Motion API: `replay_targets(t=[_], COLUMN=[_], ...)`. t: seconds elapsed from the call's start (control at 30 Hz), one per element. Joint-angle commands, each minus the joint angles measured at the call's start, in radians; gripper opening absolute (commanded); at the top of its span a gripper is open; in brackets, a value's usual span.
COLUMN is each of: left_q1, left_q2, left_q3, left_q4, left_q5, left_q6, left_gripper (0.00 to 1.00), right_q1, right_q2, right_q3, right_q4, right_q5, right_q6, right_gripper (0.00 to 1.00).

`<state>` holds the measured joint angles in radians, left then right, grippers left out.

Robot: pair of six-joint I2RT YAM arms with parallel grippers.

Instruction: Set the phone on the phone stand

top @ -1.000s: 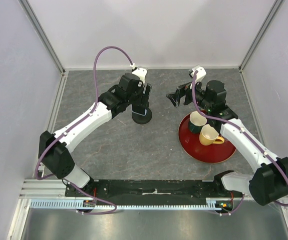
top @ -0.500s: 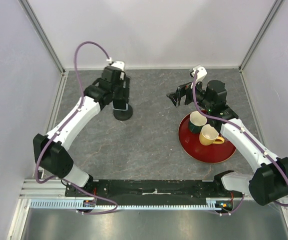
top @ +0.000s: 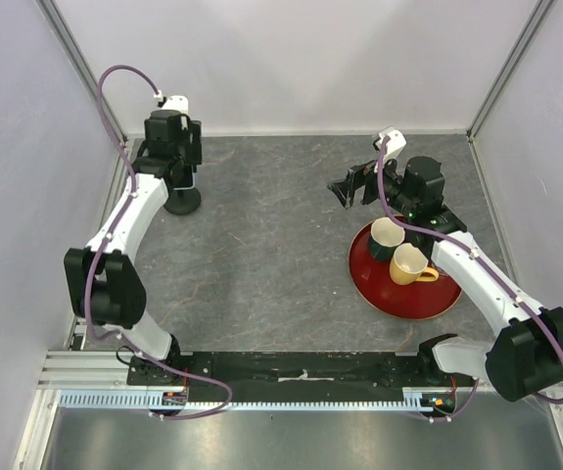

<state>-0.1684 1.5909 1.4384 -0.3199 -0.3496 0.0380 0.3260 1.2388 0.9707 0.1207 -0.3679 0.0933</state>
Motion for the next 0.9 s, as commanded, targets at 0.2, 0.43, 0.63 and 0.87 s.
replay_targets(t=[0.2,0.43,0.63,0.87], left_q1=[0.263,0.336,0.345,0.343], left_q2=[0.095,0.245,0.334,0.383], left_q3=[0.077,0.23,0.293,0.31], left_q4=[0.455,0.435,0.452,0.547], left_q5=[0.314,0.587,0.658,0.722], left_q6=[0.143,0.155,0.188,0.207], left_gripper=[0.02,0.02,0.02,0.02], right_q1=[-0.042,-0.054,-0.062,-0.062], right_q2=[0.022,0.048,0.06,0.105], right_q3=[-0.024,-0.023,-0.024,-0.013], right_q4=[0.102,0.112,0.12,0.131], right_q5=[-0.078,-0.097,-0.103,-0.121], right_q6=[0.034,0.04,0.045,0.057], right_gripper=[0.98,0.98,0.98,0.98])
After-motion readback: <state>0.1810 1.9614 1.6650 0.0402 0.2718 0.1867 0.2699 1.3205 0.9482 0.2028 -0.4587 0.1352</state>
